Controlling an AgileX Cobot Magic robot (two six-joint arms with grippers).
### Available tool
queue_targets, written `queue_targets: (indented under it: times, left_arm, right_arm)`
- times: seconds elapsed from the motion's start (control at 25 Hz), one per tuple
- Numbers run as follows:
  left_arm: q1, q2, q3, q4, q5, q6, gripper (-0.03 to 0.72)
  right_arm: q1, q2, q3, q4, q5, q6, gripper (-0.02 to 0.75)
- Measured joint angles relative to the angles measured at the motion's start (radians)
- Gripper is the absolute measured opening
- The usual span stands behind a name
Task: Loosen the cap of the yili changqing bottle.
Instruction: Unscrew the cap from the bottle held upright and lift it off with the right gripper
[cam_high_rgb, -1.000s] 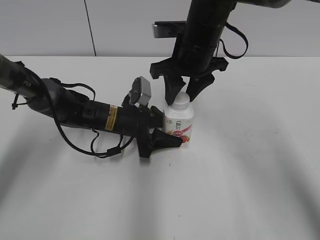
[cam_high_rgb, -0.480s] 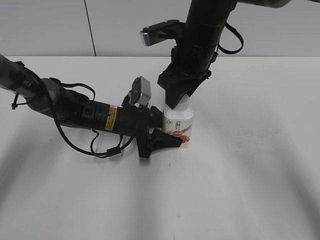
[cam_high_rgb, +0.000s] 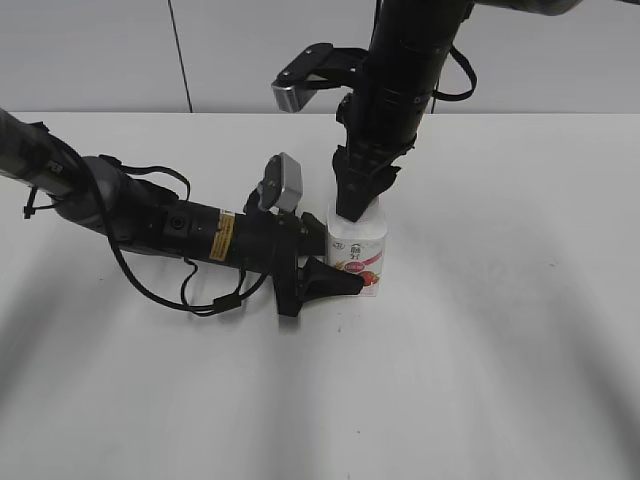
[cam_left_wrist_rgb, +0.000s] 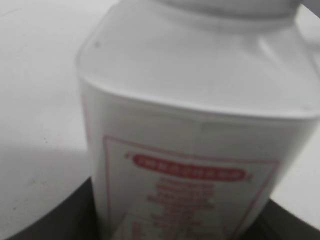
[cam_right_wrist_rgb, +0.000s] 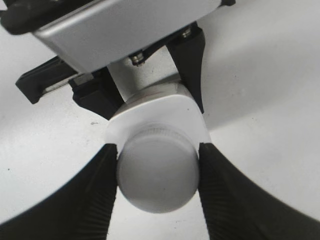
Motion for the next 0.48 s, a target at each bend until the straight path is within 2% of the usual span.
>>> queue_targets:
  times: [0.48]
  left_arm:
    - [0.000, 0.000, 0.000, 0.003, -0.001, 0.000, 0.400]
  right_arm:
    - [0.000, 0.000, 0.000, -0.005, 0.004, -0.359, 0.391]
